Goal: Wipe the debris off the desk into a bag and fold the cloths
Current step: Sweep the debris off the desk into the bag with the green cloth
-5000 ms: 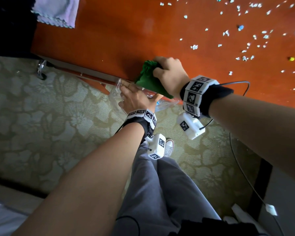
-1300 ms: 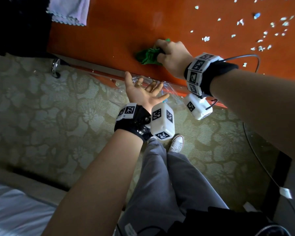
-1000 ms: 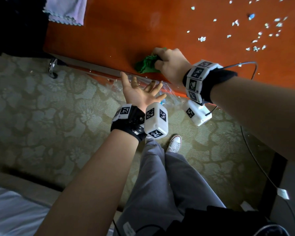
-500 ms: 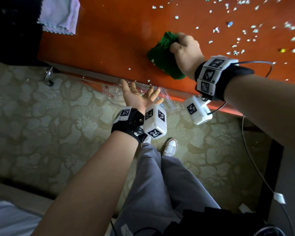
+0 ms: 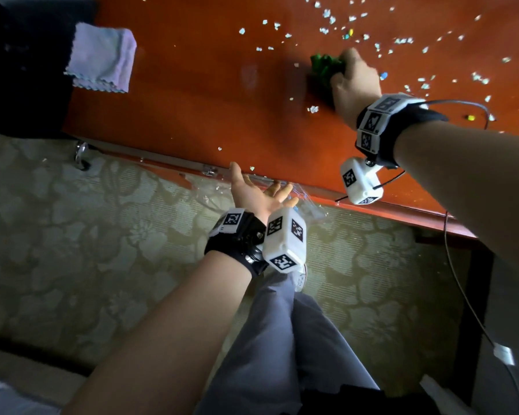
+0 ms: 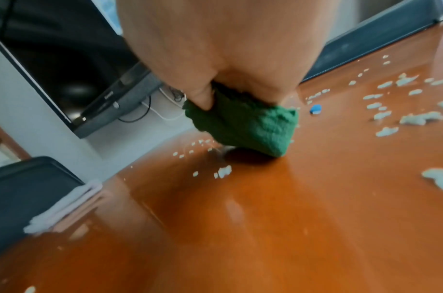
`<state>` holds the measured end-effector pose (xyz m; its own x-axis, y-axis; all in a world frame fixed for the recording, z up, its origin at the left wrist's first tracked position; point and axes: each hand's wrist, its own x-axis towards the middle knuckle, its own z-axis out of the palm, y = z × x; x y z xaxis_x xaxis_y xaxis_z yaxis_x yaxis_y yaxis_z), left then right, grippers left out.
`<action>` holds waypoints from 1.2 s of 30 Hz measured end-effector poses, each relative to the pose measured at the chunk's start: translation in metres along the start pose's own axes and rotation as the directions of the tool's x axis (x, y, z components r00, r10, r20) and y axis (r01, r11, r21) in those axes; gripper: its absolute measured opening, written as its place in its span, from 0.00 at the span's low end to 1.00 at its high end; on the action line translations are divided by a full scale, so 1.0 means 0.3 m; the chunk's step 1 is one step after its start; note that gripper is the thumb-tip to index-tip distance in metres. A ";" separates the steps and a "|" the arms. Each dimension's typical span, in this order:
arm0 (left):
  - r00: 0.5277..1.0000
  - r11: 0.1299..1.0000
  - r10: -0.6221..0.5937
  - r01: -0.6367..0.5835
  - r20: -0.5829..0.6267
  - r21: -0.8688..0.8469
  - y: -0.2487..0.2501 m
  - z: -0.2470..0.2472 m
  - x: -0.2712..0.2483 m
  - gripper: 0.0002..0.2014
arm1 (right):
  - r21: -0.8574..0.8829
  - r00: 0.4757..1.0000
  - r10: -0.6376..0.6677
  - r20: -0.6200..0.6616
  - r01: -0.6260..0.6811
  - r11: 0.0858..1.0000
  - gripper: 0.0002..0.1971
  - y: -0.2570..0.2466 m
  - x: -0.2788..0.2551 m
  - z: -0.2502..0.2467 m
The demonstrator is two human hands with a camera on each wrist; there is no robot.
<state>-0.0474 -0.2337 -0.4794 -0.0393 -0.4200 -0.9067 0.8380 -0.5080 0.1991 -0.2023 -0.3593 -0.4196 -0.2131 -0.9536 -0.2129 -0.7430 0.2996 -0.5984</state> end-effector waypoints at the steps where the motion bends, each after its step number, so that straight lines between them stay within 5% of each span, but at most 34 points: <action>1: 1.000 1.000 -0.011 0.011 0.001 -0.005 0.001 0.001 0.001 0.31 | -0.031 0.999 0.008 0.043 -0.006 0.999 0.19 -0.004 -0.003 0.026; 12: 0.998 0.997 -0.069 0.069 0.010 0.018 0.015 -0.001 -0.027 0.33 | -0.058 0.979 -0.062 0.196 0.075 0.996 0.17 0.003 -0.192 0.132; 20: 0.999 0.999 -0.036 0.036 0.035 0.009 -0.016 -0.010 -0.053 0.33 | 0.059 0.902 -0.127 0.413 0.112 0.992 0.09 -0.010 -0.330 0.158; 25: 1.000 1.000 -0.021 0.021 0.019 -0.009 -0.024 -0.019 -0.038 0.29 | 0.233 0.959 -0.070 0.274 0.004 0.973 0.16 -0.003 -0.270 0.121; 30: 0.999 0.999 -0.028 0.029 0.026 -0.032 -0.021 -0.020 -0.033 0.28 | 0.147 0.993 -0.086 0.082 0.074 0.986 0.14 0.009 -0.202 0.061; 36: 0.998 0.998 -0.058 0.058 0.015 0.006 -0.048 -0.006 -0.036 0.30 | 0.051 0.988 -0.123 0.097 0.119 0.992 0.14 0.015 -0.206 0.054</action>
<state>-0.0579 -0.2204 -0.4732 -0.0961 -0.4009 -0.9110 0.8310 -0.5361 0.1483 -0.1821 -0.2984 -0.4217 -0.0574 -0.9758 -0.2111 -0.7296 0.1853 -0.6583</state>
